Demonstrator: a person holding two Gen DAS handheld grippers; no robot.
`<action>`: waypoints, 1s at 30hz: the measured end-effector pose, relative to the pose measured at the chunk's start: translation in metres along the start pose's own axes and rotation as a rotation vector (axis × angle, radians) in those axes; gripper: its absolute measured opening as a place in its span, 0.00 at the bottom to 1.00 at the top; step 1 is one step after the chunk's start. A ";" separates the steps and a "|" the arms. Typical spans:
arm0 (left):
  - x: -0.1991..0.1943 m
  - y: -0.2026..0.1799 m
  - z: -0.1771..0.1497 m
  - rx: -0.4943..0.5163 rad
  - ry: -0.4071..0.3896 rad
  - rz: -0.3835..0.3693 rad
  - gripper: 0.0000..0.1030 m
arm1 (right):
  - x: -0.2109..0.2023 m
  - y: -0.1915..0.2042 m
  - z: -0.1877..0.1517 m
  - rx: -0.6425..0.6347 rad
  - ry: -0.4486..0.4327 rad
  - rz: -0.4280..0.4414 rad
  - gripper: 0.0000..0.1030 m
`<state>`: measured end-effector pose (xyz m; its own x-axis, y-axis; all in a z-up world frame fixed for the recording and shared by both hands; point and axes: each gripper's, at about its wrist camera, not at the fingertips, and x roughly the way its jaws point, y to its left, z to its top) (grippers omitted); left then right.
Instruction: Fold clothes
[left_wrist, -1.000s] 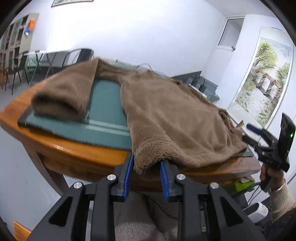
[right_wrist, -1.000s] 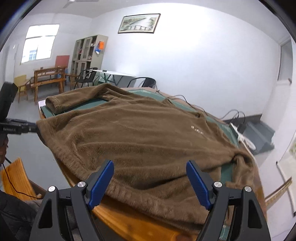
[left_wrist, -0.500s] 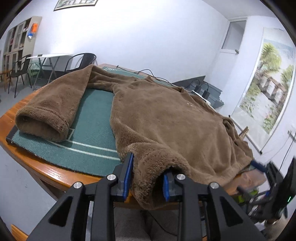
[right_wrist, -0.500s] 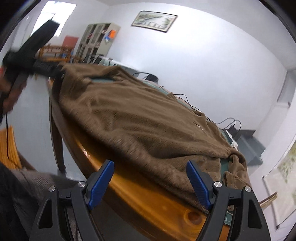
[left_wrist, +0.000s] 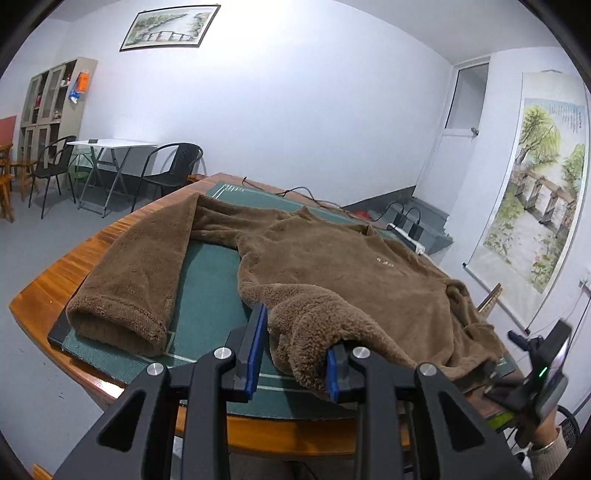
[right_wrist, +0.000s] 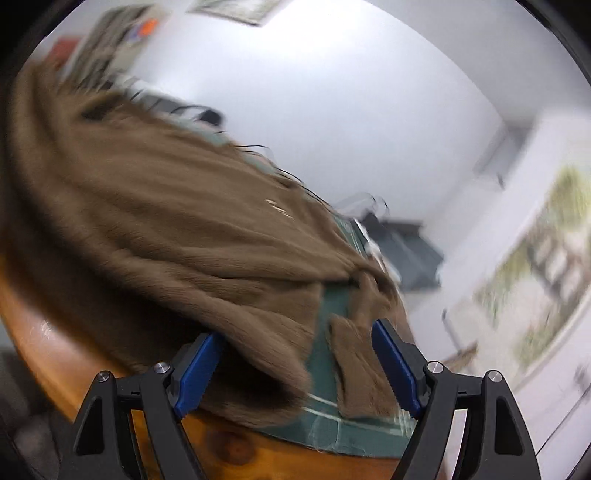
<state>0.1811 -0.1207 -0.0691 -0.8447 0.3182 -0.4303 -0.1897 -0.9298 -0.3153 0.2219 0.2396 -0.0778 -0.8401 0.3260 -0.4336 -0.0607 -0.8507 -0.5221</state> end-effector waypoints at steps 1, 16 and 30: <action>0.004 0.000 -0.004 0.000 0.014 0.005 0.30 | 0.001 -0.008 -0.002 0.047 0.012 0.036 0.77; 0.027 0.016 -0.045 -0.031 0.140 0.060 0.31 | 0.000 0.050 0.000 -0.273 -0.050 0.008 0.72; 0.030 0.022 -0.047 -0.039 0.116 0.150 0.40 | 0.006 0.026 0.001 -0.133 0.017 0.155 0.09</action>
<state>0.1753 -0.1228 -0.1285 -0.7981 0.1981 -0.5690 -0.0445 -0.9612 -0.2722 0.2148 0.2188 -0.0935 -0.8244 0.2030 -0.5284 0.1419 -0.8296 -0.5400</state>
